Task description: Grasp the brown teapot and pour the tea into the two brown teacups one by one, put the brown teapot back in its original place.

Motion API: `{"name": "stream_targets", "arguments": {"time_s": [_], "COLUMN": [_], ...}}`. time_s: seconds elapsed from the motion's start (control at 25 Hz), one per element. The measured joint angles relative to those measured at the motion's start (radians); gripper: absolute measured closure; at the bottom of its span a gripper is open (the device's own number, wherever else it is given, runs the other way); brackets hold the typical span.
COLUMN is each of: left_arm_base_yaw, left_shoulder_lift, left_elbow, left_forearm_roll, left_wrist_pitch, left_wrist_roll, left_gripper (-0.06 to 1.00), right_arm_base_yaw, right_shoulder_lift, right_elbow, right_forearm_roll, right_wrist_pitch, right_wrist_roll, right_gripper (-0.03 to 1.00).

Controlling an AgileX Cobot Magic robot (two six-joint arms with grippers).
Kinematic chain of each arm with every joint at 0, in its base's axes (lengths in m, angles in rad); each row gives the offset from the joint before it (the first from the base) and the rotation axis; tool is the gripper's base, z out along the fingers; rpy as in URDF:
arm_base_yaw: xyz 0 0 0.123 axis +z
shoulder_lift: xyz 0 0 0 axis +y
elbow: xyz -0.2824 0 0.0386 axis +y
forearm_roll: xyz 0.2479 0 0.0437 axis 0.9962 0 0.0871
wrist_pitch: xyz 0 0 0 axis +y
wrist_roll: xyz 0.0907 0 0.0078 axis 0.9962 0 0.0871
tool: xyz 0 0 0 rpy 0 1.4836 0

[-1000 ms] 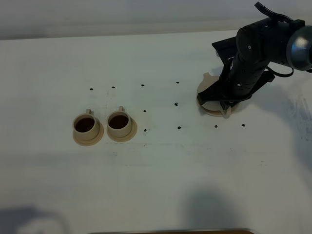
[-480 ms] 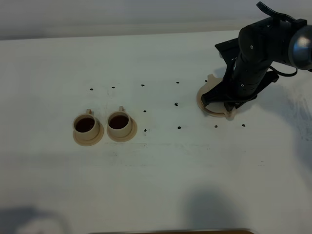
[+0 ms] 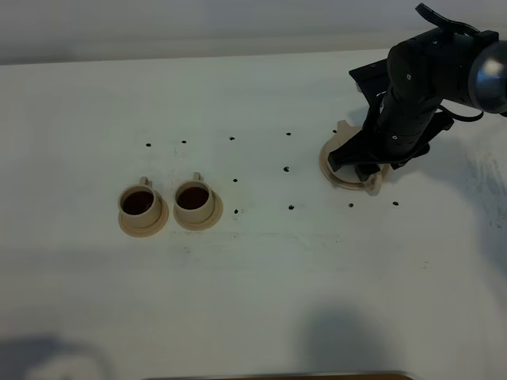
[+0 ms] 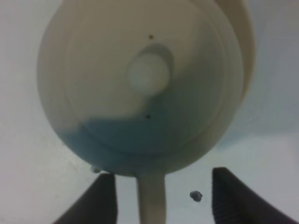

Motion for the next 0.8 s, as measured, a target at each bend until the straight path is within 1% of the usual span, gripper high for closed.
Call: {"name": "stream_targets", "arguments": {"time_s": [0.2,0.4,0.64,0.72,0.8], "left_arm_base_yaw": [0.000,0.000,0.000,0.000,0.000], "left_shoulder_lift": [0.000,0.000,0.000,0.000,0.000], "left_elbow": [0.000,0.000,0.000,0.000,0.000], "left_forearm_roll": [0.000,0.000,0.000,0.000,0.000], "left_wrist_pitch": [0.000,0.000,0.000,0.000,0.000], "left_wrist_roll": [0.000,0.000,0.000,0.000,0.000], "left_gripper": [0.64,0.64,0.64,0.64,0.64], "right_arm_base_yaw": [0.000,0.000,0.000,-0.002,-0.012], "right_shoulder_lift": [0.000,-0.032,-0.122,-0.152,-0.173], "right_elbow": [0.000,0.000,0.000,0.000,0.000], "right_forearm_roll": [0.000,0.000,0.001,0.001,0.001], "right_wrist_pitch": [0.000,0.018,0.043,0.039,0.005], "right_wrist_roll": [0.003,0.003,0.005,0.006,0.006], "right_gripper": [0.42,0.42,0.42,0.42,0.42]}}
